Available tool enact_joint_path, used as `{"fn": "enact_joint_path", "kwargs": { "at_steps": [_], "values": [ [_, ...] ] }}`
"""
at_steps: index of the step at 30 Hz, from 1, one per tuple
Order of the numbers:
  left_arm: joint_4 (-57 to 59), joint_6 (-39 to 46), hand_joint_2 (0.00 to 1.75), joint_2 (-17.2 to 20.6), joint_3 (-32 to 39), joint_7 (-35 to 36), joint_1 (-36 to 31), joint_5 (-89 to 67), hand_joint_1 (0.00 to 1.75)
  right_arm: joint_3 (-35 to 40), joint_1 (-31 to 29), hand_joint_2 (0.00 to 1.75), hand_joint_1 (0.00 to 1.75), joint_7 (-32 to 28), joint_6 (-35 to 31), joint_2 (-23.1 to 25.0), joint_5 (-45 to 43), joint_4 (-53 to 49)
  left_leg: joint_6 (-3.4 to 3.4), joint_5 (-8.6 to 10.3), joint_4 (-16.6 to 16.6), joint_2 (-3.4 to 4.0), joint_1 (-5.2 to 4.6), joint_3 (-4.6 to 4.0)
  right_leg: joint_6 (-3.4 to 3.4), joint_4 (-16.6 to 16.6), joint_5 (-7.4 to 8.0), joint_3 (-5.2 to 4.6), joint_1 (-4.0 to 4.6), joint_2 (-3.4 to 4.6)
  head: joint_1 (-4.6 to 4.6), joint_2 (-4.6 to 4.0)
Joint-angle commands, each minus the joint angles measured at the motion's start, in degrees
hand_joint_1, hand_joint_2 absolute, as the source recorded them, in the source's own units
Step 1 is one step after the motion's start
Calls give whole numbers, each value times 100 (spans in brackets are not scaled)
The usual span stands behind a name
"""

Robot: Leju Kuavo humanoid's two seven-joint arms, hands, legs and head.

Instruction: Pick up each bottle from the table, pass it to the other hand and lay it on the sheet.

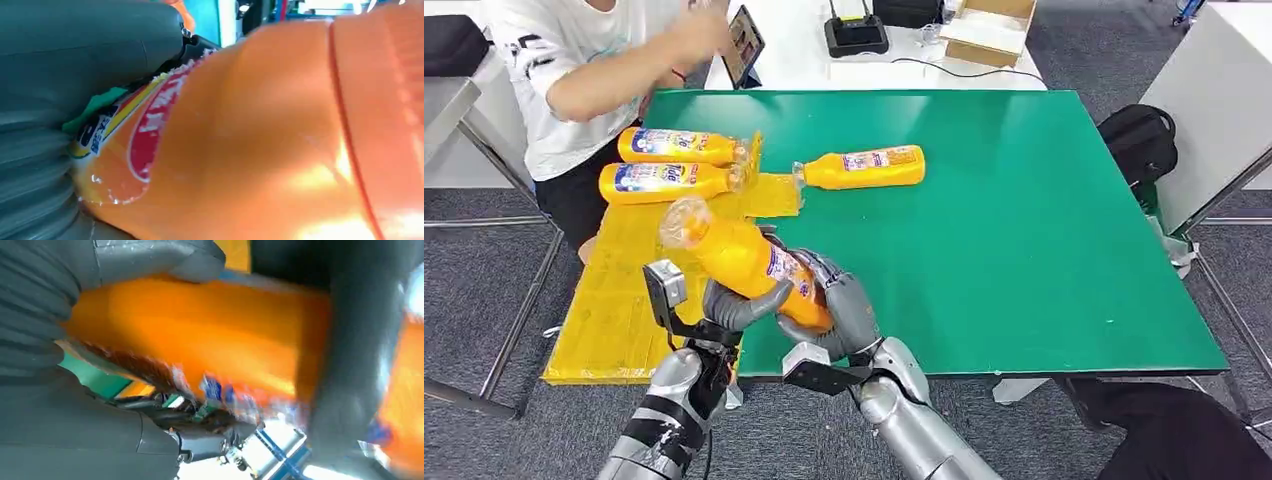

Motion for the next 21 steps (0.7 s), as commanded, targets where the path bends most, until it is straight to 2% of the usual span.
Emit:
{"fn": "enact_joint_path", "kwargs": {
  "at_steps": [1, 7, 8, 10, 14, 15, 17, 18, 19, 21],
  "values": [
    [137, 936, 175, -27, 58, 1, -417, -514, 175, 74, 92, 0, 0, 34, -25, -66, -221, -141, 9, -12, 2, -5, 7, 24, -23, -3, -12, 30, 12, -15, 2, 0],
    [451, 1813, 175, -38, 517, -71, -588, -603, 175, -34, 397, 0, 0, -2, -2, -217, -551, -1260, 4, -2, 0, -3, 0, 3, -10, 1, -3, 6, 3, -8, 2, 0],
    [470, 1808, 175, -29, 527, -70, -601, -603, 175, -37, 411, 0, 0, 13, 9, -227, -561, -1316, 7, -6, 2, -3, 3, 13, -18, 0, -8, 17, 7, -12, 4, 0],
    [577, 2422, 175, -14, 687, -213, -661, -851, 175, -107, 470, 0, 0, -57, -96, -211, -677, -1545, 6, -3, 0, -2, 1, 10, -13, -1, -5, 12, 5, -9, 4, 0],
    [856, 2837, 175, 88, 868, -312, -818, -1041, 175, -182, 530, 0, 0, -175, -243, -191, -835, -1764, 5, -3, -1, 0, 0, 10, -12, -1, -3, 11, 3, -6, 4, 0],
    [1016, 3326, 175, 144, 892, -467, -912, -1364, 175, -209, 553, 0, 0, -234, -332, -181, -889, -1852, 7, -6, -2, 2, 4, 18, -17, -4, -5, 21, 8, -6, 2, 0],
    [1218, 3342, 175, 231, 996, -450, -1019, -1384, 175, -223, 566, 0, 0, -257, -353, -186, -971, -1944, 5, -3, -2, -4, 3, 13, -15, -2, -5, 16, 6, -11, 4, 0],
    [1602, 3741, 175, 341, 872, -352, -1188, -1874, 175, -251, 611, 0, 0, -311, -440, -182, -1033, -2056, 6, -6, -2, 0, 5, 23, -21, -4, -6, 26, 9, -9, 2, 0],
    [1971, 3879, 175, 428, 827, -135, -1348, -2173, 175, -276, 631, 0, 0, -336, -474, -186, -1103, -2132, 7, -8, -5, 8, 4, 30, -24, -6, -6, 30, 10, -2, 2, 0],
    [2449, 4095, 175, 505, 781, -130, -1554, -2508, 175, -281, 657, 0, 0, -350, -501, -200, -1135, -2225, 5, -4, -7, -1, 4, 26, -22, -6, -5, 28, 9, -10, 2, 0]
  ]
}}
